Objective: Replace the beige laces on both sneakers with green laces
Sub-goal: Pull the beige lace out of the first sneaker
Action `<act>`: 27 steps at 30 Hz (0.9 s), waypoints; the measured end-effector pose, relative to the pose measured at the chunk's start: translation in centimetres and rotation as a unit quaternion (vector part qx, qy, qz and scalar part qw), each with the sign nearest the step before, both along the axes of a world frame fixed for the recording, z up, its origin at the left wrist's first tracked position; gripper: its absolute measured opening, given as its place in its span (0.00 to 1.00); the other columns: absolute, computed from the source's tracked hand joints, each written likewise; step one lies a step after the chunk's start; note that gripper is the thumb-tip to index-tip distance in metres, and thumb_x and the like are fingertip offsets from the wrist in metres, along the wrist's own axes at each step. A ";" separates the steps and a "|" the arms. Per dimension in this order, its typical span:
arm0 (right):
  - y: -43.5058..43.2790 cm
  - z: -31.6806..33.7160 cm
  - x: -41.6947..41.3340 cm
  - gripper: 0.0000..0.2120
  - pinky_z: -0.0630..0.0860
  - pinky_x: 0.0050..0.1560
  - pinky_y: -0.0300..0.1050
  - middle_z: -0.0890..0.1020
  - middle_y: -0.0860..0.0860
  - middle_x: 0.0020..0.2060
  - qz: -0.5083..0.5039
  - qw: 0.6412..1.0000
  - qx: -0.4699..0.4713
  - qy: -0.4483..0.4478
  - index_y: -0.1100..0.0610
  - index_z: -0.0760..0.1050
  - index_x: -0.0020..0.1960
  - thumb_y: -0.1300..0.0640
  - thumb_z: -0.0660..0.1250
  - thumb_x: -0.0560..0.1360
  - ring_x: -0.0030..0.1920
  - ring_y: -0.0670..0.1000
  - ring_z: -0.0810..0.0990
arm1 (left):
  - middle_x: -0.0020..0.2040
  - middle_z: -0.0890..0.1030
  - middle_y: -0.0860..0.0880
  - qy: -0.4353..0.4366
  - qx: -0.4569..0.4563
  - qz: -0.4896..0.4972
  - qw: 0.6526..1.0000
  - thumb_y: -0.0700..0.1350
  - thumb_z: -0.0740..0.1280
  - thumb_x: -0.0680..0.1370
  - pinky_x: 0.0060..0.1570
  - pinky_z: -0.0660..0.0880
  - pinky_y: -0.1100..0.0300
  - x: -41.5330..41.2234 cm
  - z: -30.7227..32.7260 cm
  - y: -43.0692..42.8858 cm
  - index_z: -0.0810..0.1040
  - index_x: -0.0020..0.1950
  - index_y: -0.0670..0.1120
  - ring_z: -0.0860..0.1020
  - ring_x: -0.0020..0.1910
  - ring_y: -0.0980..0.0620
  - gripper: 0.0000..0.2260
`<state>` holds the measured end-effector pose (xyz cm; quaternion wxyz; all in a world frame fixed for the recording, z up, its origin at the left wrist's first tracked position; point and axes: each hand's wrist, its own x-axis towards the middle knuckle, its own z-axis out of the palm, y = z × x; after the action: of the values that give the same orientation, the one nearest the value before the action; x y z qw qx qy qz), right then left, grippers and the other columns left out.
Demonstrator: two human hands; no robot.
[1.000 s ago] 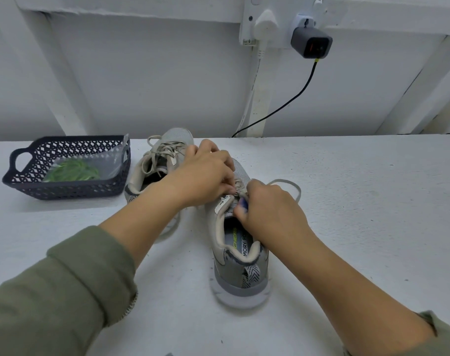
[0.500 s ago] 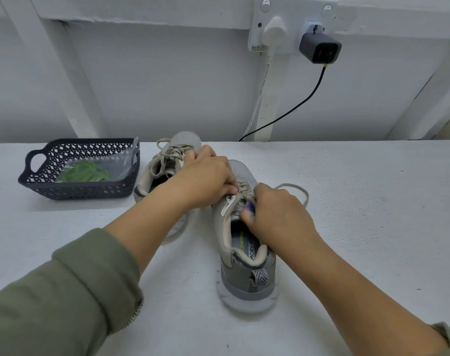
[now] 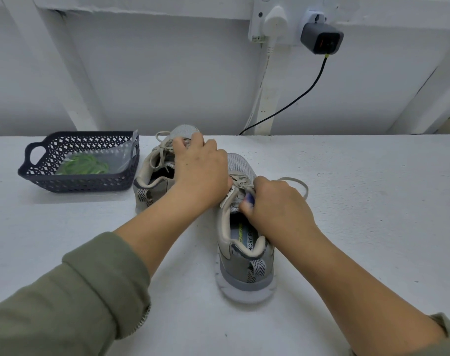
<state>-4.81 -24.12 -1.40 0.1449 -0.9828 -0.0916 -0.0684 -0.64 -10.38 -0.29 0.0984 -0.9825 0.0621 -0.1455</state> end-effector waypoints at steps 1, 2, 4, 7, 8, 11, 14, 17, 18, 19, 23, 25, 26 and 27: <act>0.0 0.0 0.0 0.09 0.54 0.27 0.41 0.63 0.47 0.31 -0.002 1.000 0.000 -0.001 0.55 0.63 0.43 0.51 0.59 0.77 0.38 0.53 0.67 | 0.52 0.77 0.50 0.000 -0.019 -0.005 1.000 0.51 0.58 0.75 0.54 0.62 0.46 0.0 -0.2 0.1 0.76 0.54 0.47 0.69 0.57 0.45 0.13; 0.0 0.0 0.0 0.09 0.54 0.27 0.41 0.62 0.47 0.31 -0.004 1.000 0.000 -0.001 0.55 0.63 0.43 0.51 0.59 0.77 0.38 0.53 0.67 | 0.50 0.78 0.50 0.005 -0.046 -0.015 0.999 0.50 0.58 0.75 0.53 0.62 0.47 0.0 -0.4 0.4 0.75 0.52 0.48 0.71 0.55 0.46 0.11; -0.1 0.0 0.0 0.09 0.54 0.27 0.41 0.63 0.47 0.31 -0.007 1.000 0.002 -0.001 0.55 0.63 0.44 0.51 0.59 0.76 0.38 0.53 0.68 | 0.44 0.79 0.51 0.040 -0.135 -0.043 0.989 0.48 0.58 0.75 0.54 0.61 0.48 0.1 -0.8 0.9 0.72 0.48 0.48 0.74 0.50 0.46 0.07; -0.1 -0.1 0.0 0.09 0.54 0.27 0.42 0.63 0.47 0.31 -0.011 1.000 0.008 -0.003 0.55 0.63 0.43 0.51 0.59 0.76 0.38 0.54 0.68 | 0.36 0.77 0.51 0.075 -0.232 -0.066 0.967 0.45 0.58 0.76 0.56 0.60 0.51 0.3 -1.1 2.0 0.69 0.46 0.46 0.75 0.41 0.45 0.04; -0.1 -0.1 0.0 0.09 0.54 0.27 0.42 0.63 0.47 0.31 -0.014 1.000 0.011 -0.003 0.55 0.63 0.43 0.51 0.59 0.76 0.38 0.54 0.68 | 0.34 0.76 0.51 0.063 -0.251 -0.063 0.964 0.45 0.57 0.76 0.56 0.60 0.52 0.3 -1.2 2.3 0.68 0.46 0.46 0.75 0.40 0.44 0.04; -0.1 -0.1 0.0 0.08 0.55 0.27 0.42 0.63 0.47 0.31 -0.019 1.000 0.013 0.000 0.55 0.63 0.43 0.51 0.59 0.76 0.38 0.54 0.68 | 0.38 0.78 0.48 0.048 -0.249 -0.051 0.966 0.45 0.57 0.77 0.57 0.62 0.51 0.3 -0.9 2.8 0.70 0.47 0.45 0.75 0.45 0.43 0.05; 0.0 -0.2 0.0 0.09 0.56 0.27 0.43 0.64 0.47 0.31 -0.017 1.000 0.014 0.001 0.55 0.63 0.42 0.50 0.59 0.76 0.38 0.54 0.69 | 0.54 0.79 0.48 0.044 -0.082 -0.031 0.995 0.49 0.60 0.76 0.60 0.61 0.48 0.1 -0.9 2.8 0.76 0.52 0.46 0.68 0.65 0.44 0.11; -0.4 -0.1 0.0 0.13 0.60 0.31 0.45 0.67 0.48 0.31 0.003 1.000 0.009 -0.012 0.54 0.64 0.41 0.45 0.57 0.78 0.38 0.55 0.70 | 0.62 0.75 0.51 0.024 -0.025 -0.035 0.999 0.50 0.62 0.77 0.60 0.59 0.47 0.0 -1.3 3.1 0.77 0.58 0.48 0.62 0.68 0.42 0.13; -0.6 0.2 0.1 0.16 0.63 0.33 0.46 0.69 0.48 0.32 0.017 1.000 0.016 -0.018 0.54 0.66 0.41 0.42 0.56 0.78 0.38 0.54 0.71 | 0.63 0.74 0.51 0.027 -0.035 -0.043 0.998 0.50 0.62 0.77 0.60 0.58 0.47 0.0 -1.3 3.3 0.77 0.60 0.49 0.62 0.69 0.42 0.13; -1.0 0.4 0.4 0.17 0.65 0.36 0.46 0.72 0.49 0.34 0.029 0.999 0.036 -0.017 0.54 0.67 0.43 0.41 0.54 0.79 0.39 0.53 0.73 | 0.65 0.74 0.52 0.036 -0.042 -0.050 0.997 0.50 0.62 0.78 0.61 0.57 0.47 0.0 -1.3 3.4 0.76 0.62 0.50 0.61 0.69 0.43 0.14; -2.7 0.8 3.5 0.12 0.71 0.47 0.49 0.75 0.51 0.46 0.071 0.994 0.071 0.031 0.52 0.74 0.53 0.49 0.54 0.82 0.47 0.53 0.74 | 0.66 0.72 0.54 0.071 -0.040 -0.060 0.995 0.54 0.61 0.79 0.63 0.56 0.47 -0.5 -1.1 3.4 0.76 0.63 0.53 0.60 0.69 0.45 0.14; -3.3 0.6 5.5 0.10 0.70 0.49 0.46 0.74 0.50 0.49 0.100 0.993 0.025 0.063 0.50 0.77 0.57 0.52 0.58 0.81 0.48 0.51 0.73 | 0.65 0.73 0.55 0.078 -0.045 -0.066 0.994 0.56 0.61 0.79 0.63 0.56 0.47 -0.5 -1.2 3.4 0.76 0.62 0.54 0.61 0.69 0.47 0.15; -3.5 0.4 6.2 0.10 0.69 0.48 0.44 0.74 0.49 0.49 0.116 0.990 0.007 0.074 0.49 0.78 0.57 0.53 0.60 0.81 0.46 0.49 0.72 | 0.65 0.73 0.55 0.082 -0.053 -0.069 0.993 0.56 0.60 0.79 0.63 0.57 0.47 -0.6 -1.3 3.4 0.76 0.62 0.54 0.61 0.68 0.47 0.15; -3.6 0.2 6.8 0.09 0.67 0.46 0.42 0.74 0.48 0.48 0.128 0.988 0.000 0.081 0.49 0.79 0.56 0.53 0.61 0.80 0.45 0.48 0.72 | 0.65 0.73 0.56 0.085 -0.059 -0.074 0.992 0.57 0.60 0.79 0.63 0.57 0.47 -0.6 -1.3 3.3 0.76 0.62 0.55 0.62 0.68 0.48 0.15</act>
<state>1.97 -27.69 -1.21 0.1590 -0.9653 -0.2047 0.0309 -1.24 -7.03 -1.58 0.0236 -0.9881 0.1341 -0.0713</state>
